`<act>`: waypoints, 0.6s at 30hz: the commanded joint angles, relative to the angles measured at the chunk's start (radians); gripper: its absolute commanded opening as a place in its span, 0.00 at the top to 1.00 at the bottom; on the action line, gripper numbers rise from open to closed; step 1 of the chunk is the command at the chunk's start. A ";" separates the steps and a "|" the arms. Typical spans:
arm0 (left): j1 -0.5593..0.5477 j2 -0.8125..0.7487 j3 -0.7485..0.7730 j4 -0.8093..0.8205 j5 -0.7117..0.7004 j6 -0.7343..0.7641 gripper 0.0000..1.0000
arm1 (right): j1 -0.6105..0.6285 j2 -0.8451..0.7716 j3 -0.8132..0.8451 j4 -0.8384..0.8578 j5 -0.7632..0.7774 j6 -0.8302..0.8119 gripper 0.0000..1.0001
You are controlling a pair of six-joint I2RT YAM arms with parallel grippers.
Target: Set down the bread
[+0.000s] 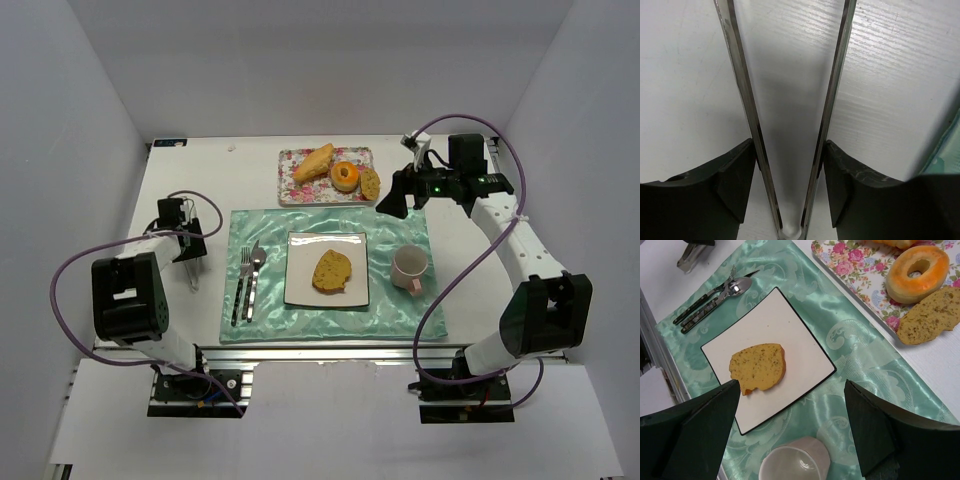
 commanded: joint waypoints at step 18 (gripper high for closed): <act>0.003 -0.178 0.049 -0.117 -0.012 -0.068 0.05 | -0.008 -0.029 0.008 -0.039 0.001 -0.006 0.11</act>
